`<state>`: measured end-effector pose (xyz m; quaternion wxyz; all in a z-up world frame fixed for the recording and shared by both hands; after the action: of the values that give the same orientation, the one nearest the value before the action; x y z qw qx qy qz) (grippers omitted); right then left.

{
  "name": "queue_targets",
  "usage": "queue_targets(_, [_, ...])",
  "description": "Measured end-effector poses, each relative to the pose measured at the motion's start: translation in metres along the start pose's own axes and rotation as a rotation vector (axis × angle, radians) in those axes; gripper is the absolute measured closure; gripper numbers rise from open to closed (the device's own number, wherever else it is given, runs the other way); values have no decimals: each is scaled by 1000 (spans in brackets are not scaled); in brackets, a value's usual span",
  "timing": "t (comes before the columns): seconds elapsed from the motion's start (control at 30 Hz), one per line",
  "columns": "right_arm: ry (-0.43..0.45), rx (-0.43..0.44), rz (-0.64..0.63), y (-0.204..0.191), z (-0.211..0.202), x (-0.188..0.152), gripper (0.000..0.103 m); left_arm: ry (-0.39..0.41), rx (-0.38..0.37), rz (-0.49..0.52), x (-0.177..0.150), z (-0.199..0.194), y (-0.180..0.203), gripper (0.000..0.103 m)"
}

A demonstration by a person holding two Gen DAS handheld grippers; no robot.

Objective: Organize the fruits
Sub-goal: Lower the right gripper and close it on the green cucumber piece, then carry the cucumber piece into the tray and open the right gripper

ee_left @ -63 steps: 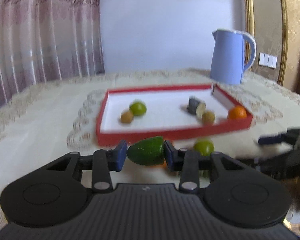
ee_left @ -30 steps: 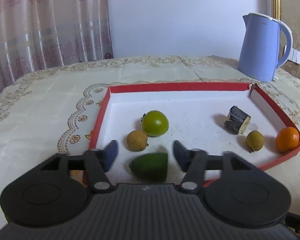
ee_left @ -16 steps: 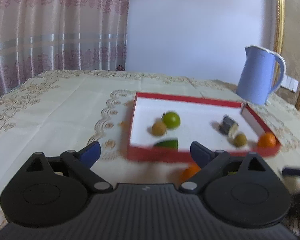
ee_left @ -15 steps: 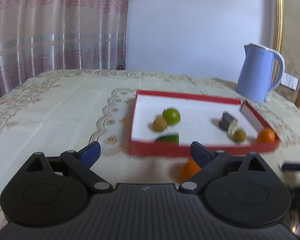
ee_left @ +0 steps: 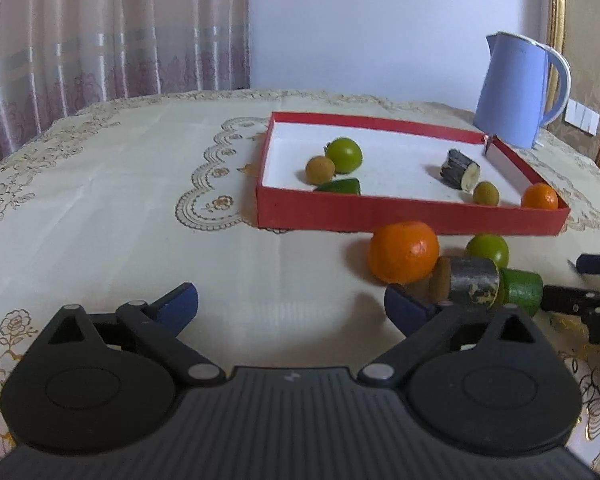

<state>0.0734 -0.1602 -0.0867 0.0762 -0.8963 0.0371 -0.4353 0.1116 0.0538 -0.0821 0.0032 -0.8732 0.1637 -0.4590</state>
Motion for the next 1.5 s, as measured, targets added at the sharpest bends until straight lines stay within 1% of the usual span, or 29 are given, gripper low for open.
queue_targets(0.13, [31,35,6,-2,-7,1,11,-22,-4,20,-2,4,2,0])
queue_targets(0.23, [37,124,19,-11,-20,-3,11,-26,-8,18,-2,4,2,0])
queue_targets(0.3, [34,177,-1,-21,-25,-4,11,-29,-10,18,-2,5,2,0])
queue_targets(0.4, [55,216,-60,-40,-29,-2,11,-31,-7,22,-2,5,2,0])
queue_targets(0.47, [52,231,-98,-51,-28,0,11,-32,-6,24,-2,5,3,0])
queue_targets(0.6, [35,237,-155,-69,-19,-2,12,-35,-2,29,-3,6,3,0])
queue_targets(0.7, [19,249,-176,-75,-13,-3,16,-36,-1,31,-3,6,3,0])
queue_targets(0.77, [4,256,-185,-78,-9,-3,20,-36,-1,32,-3,6,3,0])
queue_targets(0.8, [-6,257,-189,-79,-5,-4,24,-36,-1,31,-3,6,3,0])
queue_targets(0.83, [-18,260,-191,-79,-2,-5,31,-36,-1,32,-3,6,4,0])
queue_targets(0.9, [-45,268,-184,-80,5,-8,40,-35,-1,31,-3,6,3,0])
queue_targets(0.97, [-45,282,-170,-79,5,-8,45,-36,-1,32,-3,6,4,0])
queue_targets(1.03, [-44,284,-163,-78,4,-8,54,-36,-1,32,-3,6,4,0])
queue_targets(1.1, [-38,270,-150,-75,3,-8,59,-35,-1,32,-3,6,4,0])
queue_targets(1.37, [1,251,-88,-69,-10,-10,60,-35,0,33,-3,6,4,0])
queue_targets(1.5, [66,204,-63,-58,-22,0,60,-35,0,33,-3,6,4,0])
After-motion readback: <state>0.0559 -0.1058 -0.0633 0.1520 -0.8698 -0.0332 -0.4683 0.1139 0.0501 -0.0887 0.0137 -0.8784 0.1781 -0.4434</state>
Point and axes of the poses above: each gripper's, at about its wrist camera, not at the fingertips, and z roughly the way its jaws point, y to its right, x to its top, the point moved 8 cm from there along z, roughly the way its jaws point, and after that the axes turned 13 degrees about z, right-handed, at the moved point
